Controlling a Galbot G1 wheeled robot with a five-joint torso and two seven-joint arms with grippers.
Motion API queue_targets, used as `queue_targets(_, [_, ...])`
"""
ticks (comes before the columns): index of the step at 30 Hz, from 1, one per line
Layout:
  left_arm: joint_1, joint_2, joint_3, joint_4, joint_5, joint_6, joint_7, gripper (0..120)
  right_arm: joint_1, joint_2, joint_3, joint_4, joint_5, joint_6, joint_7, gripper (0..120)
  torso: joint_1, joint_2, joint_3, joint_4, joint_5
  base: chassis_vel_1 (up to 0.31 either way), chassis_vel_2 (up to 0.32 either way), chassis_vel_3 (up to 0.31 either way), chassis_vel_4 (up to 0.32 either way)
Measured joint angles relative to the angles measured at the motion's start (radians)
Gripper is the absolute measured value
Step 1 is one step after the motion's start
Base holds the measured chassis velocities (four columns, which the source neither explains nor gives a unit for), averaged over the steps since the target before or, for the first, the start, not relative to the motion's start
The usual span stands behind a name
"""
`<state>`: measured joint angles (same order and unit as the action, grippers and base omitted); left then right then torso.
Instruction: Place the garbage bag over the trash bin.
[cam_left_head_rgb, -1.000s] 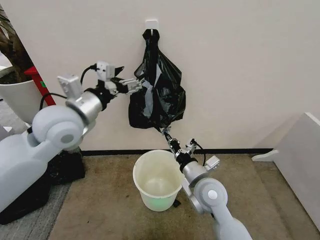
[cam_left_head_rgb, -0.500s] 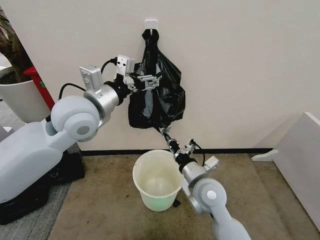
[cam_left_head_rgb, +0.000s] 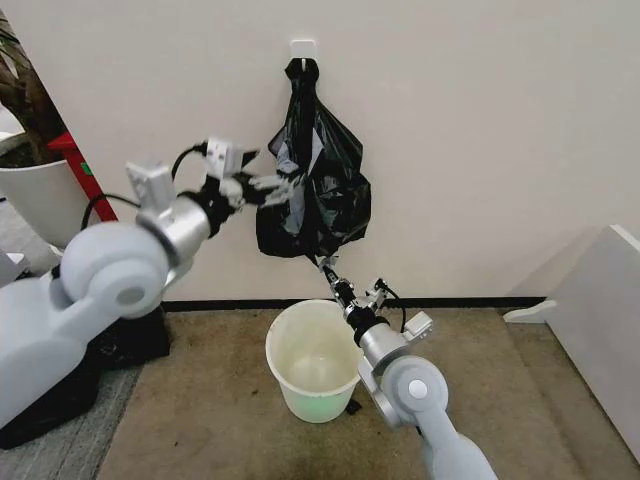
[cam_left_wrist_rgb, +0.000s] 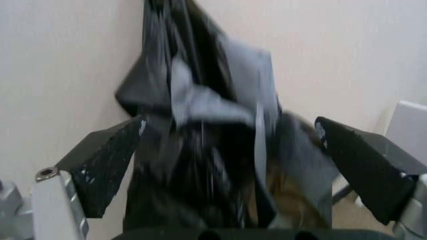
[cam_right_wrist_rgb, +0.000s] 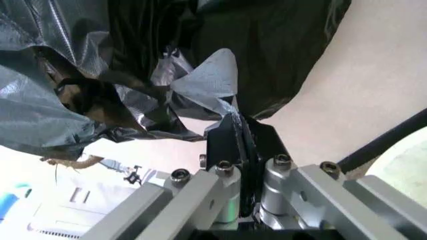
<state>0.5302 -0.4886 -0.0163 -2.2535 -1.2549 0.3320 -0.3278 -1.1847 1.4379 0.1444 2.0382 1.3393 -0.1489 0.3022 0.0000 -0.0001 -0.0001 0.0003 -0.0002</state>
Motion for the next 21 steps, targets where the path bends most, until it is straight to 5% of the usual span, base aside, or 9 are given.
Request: queue_targets(21, [-0.134,-0.107,0.127,0.032,-0.023,0.172,-0.161,99,-0.011,0.006,-0.008,-0.01,-0.038,0.0,-0.008,0,0.0,0.0,0.0,-0.0005,0.0003,0.0,0.0,0.0,0.0])
